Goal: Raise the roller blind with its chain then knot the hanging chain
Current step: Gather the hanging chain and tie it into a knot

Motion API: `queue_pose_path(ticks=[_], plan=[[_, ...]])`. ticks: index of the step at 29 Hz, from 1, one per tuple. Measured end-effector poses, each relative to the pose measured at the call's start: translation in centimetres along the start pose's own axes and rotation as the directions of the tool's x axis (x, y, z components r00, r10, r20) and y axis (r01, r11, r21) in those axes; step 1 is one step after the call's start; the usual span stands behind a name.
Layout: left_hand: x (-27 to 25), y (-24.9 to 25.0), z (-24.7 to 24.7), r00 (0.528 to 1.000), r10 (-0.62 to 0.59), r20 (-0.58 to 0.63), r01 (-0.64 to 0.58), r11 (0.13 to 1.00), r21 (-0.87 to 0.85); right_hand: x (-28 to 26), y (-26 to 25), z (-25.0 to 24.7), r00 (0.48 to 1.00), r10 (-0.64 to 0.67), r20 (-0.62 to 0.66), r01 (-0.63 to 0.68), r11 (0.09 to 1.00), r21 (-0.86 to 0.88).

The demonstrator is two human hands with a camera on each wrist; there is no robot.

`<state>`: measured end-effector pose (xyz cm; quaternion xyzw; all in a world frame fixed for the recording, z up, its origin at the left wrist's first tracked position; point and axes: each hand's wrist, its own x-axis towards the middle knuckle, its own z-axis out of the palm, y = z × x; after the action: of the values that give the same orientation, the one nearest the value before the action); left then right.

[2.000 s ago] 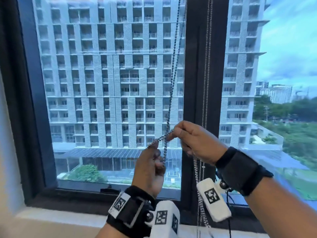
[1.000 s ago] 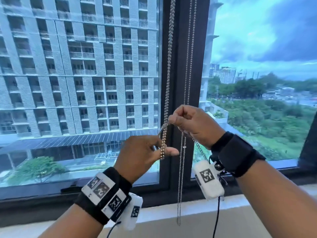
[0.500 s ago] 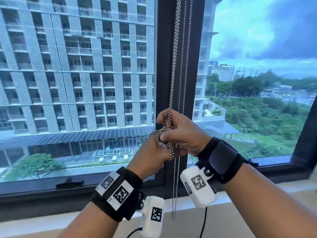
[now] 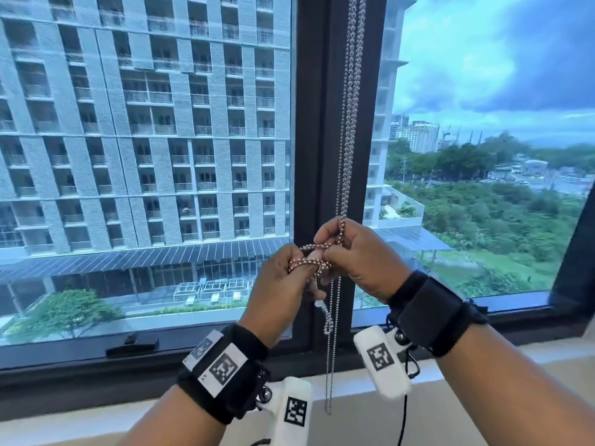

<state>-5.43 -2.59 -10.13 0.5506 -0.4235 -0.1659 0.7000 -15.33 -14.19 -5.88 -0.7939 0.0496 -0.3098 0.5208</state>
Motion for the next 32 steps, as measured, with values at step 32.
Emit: queue_pose_path(ticks=[32], plan=[[1.7, 0.6, -4.0, 0.952, -0.159, -0.262, 0.181, 0.981, 0.063, -1.1, 1.8, -1.7, 0.998, 0.064, -0.008, -0.064, 0.998, 0.026]])
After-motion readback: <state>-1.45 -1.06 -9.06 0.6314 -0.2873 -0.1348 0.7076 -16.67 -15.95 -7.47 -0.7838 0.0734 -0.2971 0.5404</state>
